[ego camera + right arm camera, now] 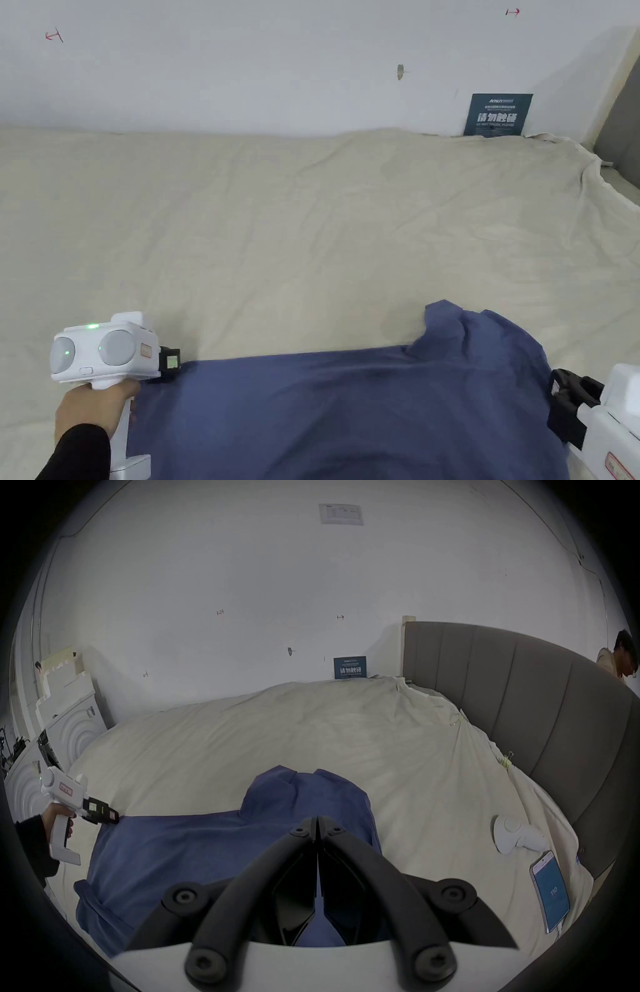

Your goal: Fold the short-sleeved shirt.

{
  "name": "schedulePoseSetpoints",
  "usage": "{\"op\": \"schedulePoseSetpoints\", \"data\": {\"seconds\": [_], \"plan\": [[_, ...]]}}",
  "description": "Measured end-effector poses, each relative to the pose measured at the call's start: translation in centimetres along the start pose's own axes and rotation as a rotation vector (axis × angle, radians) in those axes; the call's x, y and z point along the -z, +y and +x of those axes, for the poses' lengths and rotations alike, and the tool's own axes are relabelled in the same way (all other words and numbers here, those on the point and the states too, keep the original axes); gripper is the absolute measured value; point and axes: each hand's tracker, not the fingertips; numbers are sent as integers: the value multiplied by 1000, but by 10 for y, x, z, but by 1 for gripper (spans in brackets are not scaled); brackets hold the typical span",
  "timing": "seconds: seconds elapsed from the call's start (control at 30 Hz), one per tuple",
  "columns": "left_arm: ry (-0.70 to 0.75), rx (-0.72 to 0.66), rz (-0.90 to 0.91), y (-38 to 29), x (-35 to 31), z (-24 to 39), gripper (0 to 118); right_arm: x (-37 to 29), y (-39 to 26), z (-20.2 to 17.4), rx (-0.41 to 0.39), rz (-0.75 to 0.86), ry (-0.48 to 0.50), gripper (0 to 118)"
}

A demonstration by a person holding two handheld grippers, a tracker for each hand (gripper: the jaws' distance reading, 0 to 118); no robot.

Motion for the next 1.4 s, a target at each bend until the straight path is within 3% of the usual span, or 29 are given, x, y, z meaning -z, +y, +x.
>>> {"op": "schedulePoseSetpoints", "data": {"seconds": [0.07, 0.2, 0.3, 0.33, 0.37, 0.4, 0.43, 0.47, 0.5, 0.7, 0.77, 0.83, 0.87, 0.9, 0.93, 1.4], "plan": [[-23, 9, 20, 1, 5, -3, 5, 8, 2, 5, 18, -19, -1, 0], [-29, 63, 32, -4, -5, 2, 2, 35, 13, 19, 60, -57, -3, 0], [-127, 33, 76, -3, -22, -7, 1, 64, 26, 29, 64, -104, -9, 5], [-144, 15, 100, -4, -32, -10, 1, 75, 29, 32, 54, -123, -17, 15], [-158, 12, 124, -5, -41, -12, 1, 87, 32, 37, 56, -153, -16, 33], [-169, 14, 128, -5, -48, -14, 1, 100, 35, 40, 37, -188, -31, 62], [-179, 13, 136, -7, -60, -17, 1, 114, 36, 44, 34, -220, -35, 81], [-185, 14, 148, -8, -66, -18, 1, 125, 36, 47, 28, -242, -53, 92], [-191, 15, 161, -9, -72, -20, 1, 131, 37, 42, 8, -271, -69, 93], [-189, 24, 172, -10, -80, -23, 1, 178, 33, 41, -55, -384, -103, 93], [-189, 22, 168, -12, -80, -23, 1, 185, 31, 40, -48, -414, -106, 87], [-186, 23, 164, -13, -78, -23, 1, 187, 28, 33, -80, -420, -106, 64], [-186, 23, 160, -14, -78, -23, 1, 184, 26, 30, -110, -419, -96, 46], [-186, 22, 158, -15, -78, -23, 1, 179, 26, 28, -127, -419, -83, 17], [-185, 21, 157, -17, -79, -24, 1, 175, 25, 27, -131, -421, -73, 2], [-182, -22, 194, -61, -139, -44, 1, -31, 41, 42, -49, -118, 153, 2]]}}
